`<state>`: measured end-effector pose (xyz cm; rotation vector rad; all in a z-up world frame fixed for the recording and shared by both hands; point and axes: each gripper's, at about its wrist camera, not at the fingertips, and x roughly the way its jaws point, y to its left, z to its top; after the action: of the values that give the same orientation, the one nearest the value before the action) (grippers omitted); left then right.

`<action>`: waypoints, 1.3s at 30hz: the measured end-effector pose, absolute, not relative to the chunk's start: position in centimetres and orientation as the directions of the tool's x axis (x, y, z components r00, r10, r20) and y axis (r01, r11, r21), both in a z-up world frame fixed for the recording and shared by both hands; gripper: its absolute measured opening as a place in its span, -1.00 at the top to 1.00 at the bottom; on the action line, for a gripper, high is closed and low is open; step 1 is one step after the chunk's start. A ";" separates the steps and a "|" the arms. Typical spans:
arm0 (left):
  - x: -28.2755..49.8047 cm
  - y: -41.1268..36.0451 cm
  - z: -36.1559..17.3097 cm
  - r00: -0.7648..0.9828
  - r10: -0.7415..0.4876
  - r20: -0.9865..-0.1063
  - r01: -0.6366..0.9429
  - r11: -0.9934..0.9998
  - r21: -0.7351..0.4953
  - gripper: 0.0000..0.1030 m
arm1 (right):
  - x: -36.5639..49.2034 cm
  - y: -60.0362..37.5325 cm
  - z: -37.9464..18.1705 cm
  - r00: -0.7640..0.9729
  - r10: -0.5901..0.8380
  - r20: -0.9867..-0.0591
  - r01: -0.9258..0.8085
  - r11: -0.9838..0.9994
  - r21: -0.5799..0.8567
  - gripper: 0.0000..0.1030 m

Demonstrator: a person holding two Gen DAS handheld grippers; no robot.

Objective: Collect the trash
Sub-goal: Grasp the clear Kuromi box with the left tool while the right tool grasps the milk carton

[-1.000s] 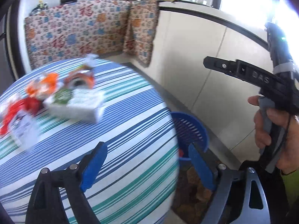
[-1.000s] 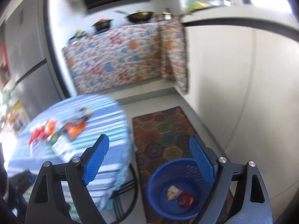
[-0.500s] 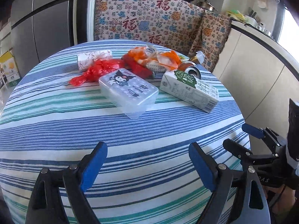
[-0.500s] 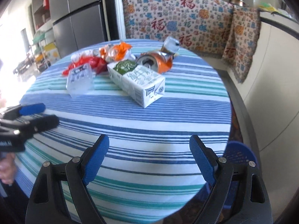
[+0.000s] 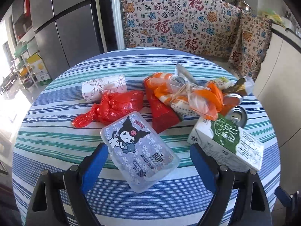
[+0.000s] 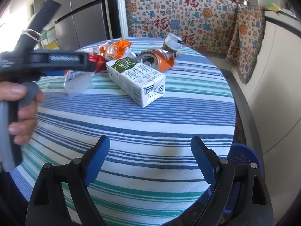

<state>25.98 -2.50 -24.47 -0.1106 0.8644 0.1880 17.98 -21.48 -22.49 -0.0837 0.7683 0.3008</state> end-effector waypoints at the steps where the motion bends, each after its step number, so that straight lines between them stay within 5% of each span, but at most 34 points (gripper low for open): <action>1: 25.9 -2.3 -24.7 0.627 0.142 -0.766 -0.224 0.975 -0.003 -0.76 | 18.1 -21.7 -22.4 0.682 0.237 -0.692 -0.296 0.955 0.034 -0.72; 10: 23.6 2.8 -24.2 0.608 0.124 -0.784 -0.200 0.980 0.000 -0.78 | 23.2 -21.8 -21.9 0.642 0.309 -0.702 -0.383 0.922 0.056 -0.74; 18: 23.1 6.2 -24.5 0.606 -0.083 -0.791 -0.067 0.986 -0.155 -0.78 | 27.3 -19.6 -22.4 0.602 0.333 -0.726 -0.448 0.893 0.039 -0.77; 19: 23.2 6.1 -24.3 0.613 -0.089 -0.785 -0.056 0.986 -0.155 -0.78 | 27.4 -19.5 -22.6 0.594 0.338 -0.730 -0.455 0.890 0.042 -0.74; 22: 23.8 5.8 -24.1 0.622 -0.103 -0.777 -0.034 0.987 -0.158 -0.74 | 27.1 -19.3 -22.8 0.568 0.376 -0.732 -0.464 0.881 0.093 -0.20; 23: 24.0 5.7 -24.0 0.622 -0.102 -0.776 -0.034 0.987 -0.156 -0.73 | 26.8 -19.2 -22.7 0.574 0.369 -0.731 -0.457 0.885 0.088 -0.21; 25: 24.0 5.8 -23.9 0.625 -0.114 -0.772 -0.022 0.986 -0.164 -0.31 | 26.0 -18.8 -22.5 0.585 0.346 -0.733 -0.447 0.892 0.064 -0.20; 26: 23.9 5.8 -23.9 0.621 -0.131 -0.773 -0.011 0.984 -0.175 -0.28 | 25.4 -18.7 -22.5 0.586 0.340 -0.735 -0.437 0.897 0.067 -0.20; 37: 19.0 9.5 -23.4 0.597 -0.158 -0.787 0.078 0.987 -0.139 -0.29 | 19.0 -13.6 -21.7 0.592 0.335 -0.733 -0.410 0.908 0.084 -0.17; 39: 18.8 10.0 -23.6 0.598 -0.157 -0.786 0.079 0.987 -0.137 -0.41 | 18.9 -12.7 -21.6 0.594 0.340 -0.729 -0.422 0.903 0.078 -0.37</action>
<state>18.79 10.04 -23.57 -0.0915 0.9202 -0.1373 18.85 -12.66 -21.63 -0.1066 0.8236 0.4440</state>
